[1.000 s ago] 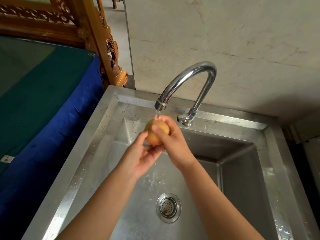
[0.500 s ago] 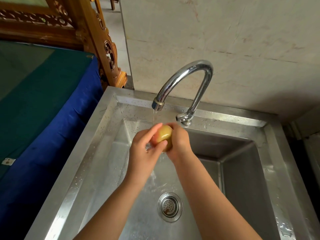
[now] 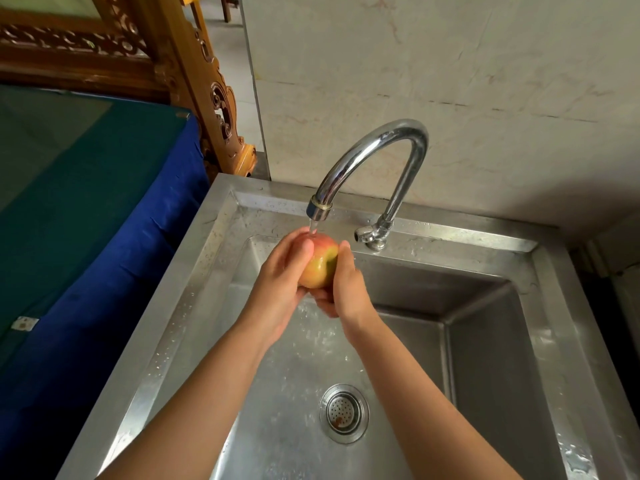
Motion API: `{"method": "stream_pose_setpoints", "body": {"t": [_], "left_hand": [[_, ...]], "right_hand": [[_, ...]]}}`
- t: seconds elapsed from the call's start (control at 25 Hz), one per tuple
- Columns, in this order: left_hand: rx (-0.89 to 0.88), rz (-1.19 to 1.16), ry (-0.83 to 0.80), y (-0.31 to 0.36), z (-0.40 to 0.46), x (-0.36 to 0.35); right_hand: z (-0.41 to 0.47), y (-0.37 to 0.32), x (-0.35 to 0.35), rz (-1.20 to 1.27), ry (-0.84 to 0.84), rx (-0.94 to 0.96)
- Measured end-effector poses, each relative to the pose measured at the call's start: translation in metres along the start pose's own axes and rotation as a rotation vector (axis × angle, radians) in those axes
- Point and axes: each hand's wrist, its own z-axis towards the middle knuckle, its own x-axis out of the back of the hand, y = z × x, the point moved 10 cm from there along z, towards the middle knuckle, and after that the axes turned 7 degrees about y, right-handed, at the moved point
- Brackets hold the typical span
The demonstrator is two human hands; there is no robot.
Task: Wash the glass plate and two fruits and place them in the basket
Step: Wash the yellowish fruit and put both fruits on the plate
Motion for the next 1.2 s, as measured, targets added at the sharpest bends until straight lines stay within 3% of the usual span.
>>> {"method": "stream_pose_setpoints", "body": {"t": [0.12,0.28,0.36,0.48,0.56,0.64,0.76,0.88,0.96,1.04,1.12,1.2], "left_hand": [[0.007,-0.004,0.224,-0.002,0.000,0.013],[0.089,0.103,0.392,0.000,-0.006,0.024],[0.196,0.078,0.207,-0.006,0.000,0.010],[0.171,0.220,-0.190,-0.012,-0.007,-0.013],[0.059,0.444,-0.135,-0.011,-0.004,-0.002],[-0.032,0.582,0.002,0.001,0.005,0.006],[-0.042,0.789,0.065,0.003,0.012,0.009],[0.178,0.472,0.005,-0.015,0.006,0.019],[0.298,0.227,-0.117,-0.019,-0.002,0.013],[0.273,0.203,-0.196,-0.013,-0.004,0.009],[0.239,0.194,-0.180,-0.008,-0.001,0.008],[0.289,0.044,-0.136,-0.009,0.002,0.005]], "right_hand": [[-0.002,-0.001,0.001,-0.115,-0.013,0.000],[-0.012,-0.028,-0.005,-0.149,-0.071,0.292],[-0.008,-0.029,-0.002,-0.146,-0.033,0.298],[0.013,-0.013,0.011,-0.176,0.010,-0.013],[0.011,-0.017,-0.001,-0.197,-0.123,0.003],[-0.002,-0.028,-0.016,-0.196,-0.205,0.223],[0.003,-0.029,-0.002,-0.259,-0.027,0.335],[0.018,-0.016,0.017,-0.355,0.081,0.139],[0.018,-0.009,0.018,-0.318,0.034,0.017],[0.014,-0.007,0.009,-0.185,-0.080,-0.042],[0.010,-0.014,0.002,-0.036,-0.193,0.018],[0.007,-0.027,0.005,-0.006,-0.224,0.201]]}}
